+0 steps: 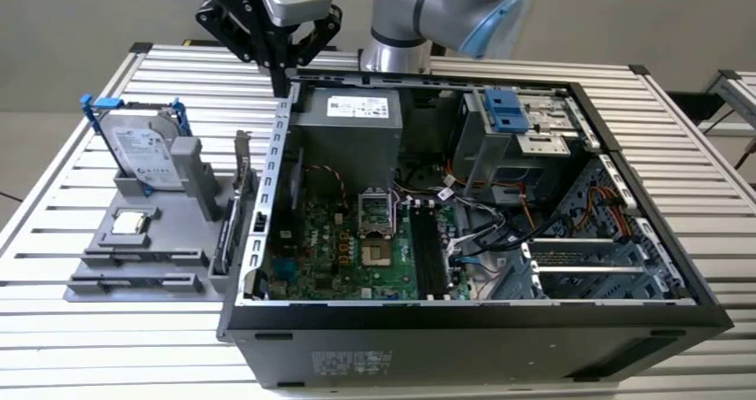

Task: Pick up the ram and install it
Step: 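Reach for the ram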

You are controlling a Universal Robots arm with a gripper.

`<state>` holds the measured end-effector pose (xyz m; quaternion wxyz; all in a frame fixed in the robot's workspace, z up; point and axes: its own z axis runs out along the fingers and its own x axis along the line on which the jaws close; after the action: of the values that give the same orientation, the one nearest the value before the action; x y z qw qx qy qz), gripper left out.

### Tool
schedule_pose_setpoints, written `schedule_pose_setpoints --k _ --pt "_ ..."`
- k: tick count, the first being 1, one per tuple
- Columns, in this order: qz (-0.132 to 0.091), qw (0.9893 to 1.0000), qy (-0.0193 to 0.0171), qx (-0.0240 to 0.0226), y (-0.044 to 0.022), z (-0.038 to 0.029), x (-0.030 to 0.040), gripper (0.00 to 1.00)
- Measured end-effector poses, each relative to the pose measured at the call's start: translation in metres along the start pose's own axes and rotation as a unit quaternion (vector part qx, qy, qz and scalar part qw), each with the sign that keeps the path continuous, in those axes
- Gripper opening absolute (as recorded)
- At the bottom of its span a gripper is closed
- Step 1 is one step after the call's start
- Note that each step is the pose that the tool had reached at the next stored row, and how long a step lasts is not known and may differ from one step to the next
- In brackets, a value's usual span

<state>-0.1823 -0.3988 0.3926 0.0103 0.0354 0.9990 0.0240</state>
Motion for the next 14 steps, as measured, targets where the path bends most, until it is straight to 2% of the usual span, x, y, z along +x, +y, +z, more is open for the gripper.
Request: schedule_pose_setpoints --k 14 --pt "0.0 1.0 0.0 0.0 -0.0006 -0.0001 0.0082 0.0"
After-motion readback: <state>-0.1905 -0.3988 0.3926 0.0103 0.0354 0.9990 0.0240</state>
